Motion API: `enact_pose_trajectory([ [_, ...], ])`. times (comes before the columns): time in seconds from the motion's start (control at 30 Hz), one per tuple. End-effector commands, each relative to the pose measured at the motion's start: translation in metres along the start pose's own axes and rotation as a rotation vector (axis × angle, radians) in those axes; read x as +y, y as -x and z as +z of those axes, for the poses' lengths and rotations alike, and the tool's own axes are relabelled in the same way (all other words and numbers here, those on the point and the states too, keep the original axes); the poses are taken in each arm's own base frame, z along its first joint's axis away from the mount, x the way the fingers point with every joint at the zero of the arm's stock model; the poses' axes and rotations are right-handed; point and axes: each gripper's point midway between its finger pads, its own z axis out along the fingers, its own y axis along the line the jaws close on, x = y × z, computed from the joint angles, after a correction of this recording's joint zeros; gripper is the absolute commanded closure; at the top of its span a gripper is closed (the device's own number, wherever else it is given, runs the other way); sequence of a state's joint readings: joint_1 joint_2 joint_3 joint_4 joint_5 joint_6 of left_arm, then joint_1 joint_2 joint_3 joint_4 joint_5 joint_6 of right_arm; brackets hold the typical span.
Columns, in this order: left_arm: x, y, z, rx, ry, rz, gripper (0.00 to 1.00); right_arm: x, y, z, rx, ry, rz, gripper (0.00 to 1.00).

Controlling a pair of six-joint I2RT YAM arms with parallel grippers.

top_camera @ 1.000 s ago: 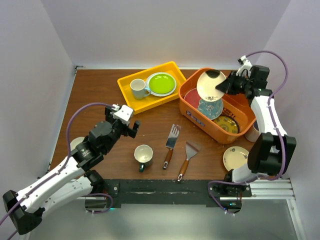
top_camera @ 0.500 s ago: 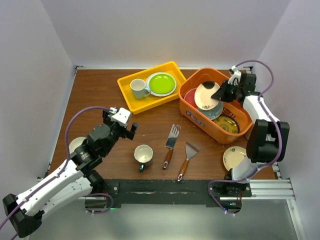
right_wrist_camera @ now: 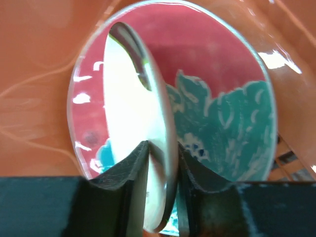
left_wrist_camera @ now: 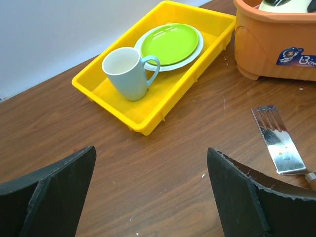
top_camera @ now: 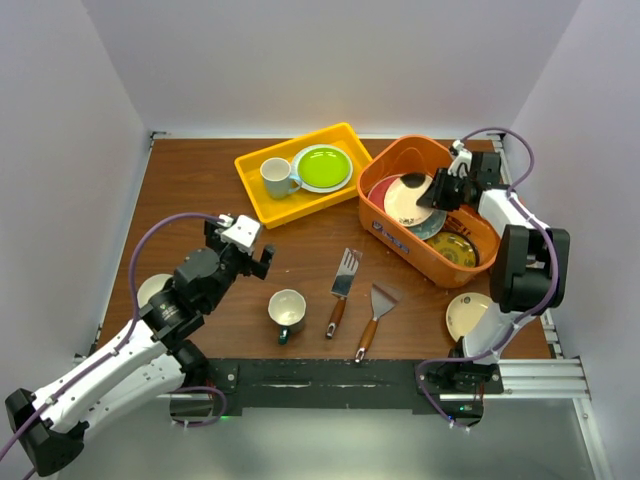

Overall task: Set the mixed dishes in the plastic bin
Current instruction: Place the plate in the plastic bin.

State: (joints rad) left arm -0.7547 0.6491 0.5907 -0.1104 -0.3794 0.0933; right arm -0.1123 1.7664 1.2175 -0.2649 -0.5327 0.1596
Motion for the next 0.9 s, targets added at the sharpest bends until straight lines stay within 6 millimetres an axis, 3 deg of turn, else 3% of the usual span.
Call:
enact_pose_trajectory([
  [0.0,0.005,0.013,0.000,-0.059,0.020,-0.016,0.00,-0.015,-0.001,0.000,0.006,-0.077,-0.051,0.64],
  [0.37,0.006,0.014,-0.001,-0.066,0.018,-0.019,0.00,-0.025,0.008,-0.016,-0.020,-0.166,-0.122,0.39],
  [0.63,0.006,0.017,-0.002,-0.074,0.013,-0.022,0.00,-0.031,0.008,-0.032,0.010,-0.222,-0.216,0.12],
  [0.87,0.006,0.018,-0.004,-0.082,0.010,-0.024,0.00,-0.017,0.013,-0.055,0.011,-0.199,-0.335,0.06],
])
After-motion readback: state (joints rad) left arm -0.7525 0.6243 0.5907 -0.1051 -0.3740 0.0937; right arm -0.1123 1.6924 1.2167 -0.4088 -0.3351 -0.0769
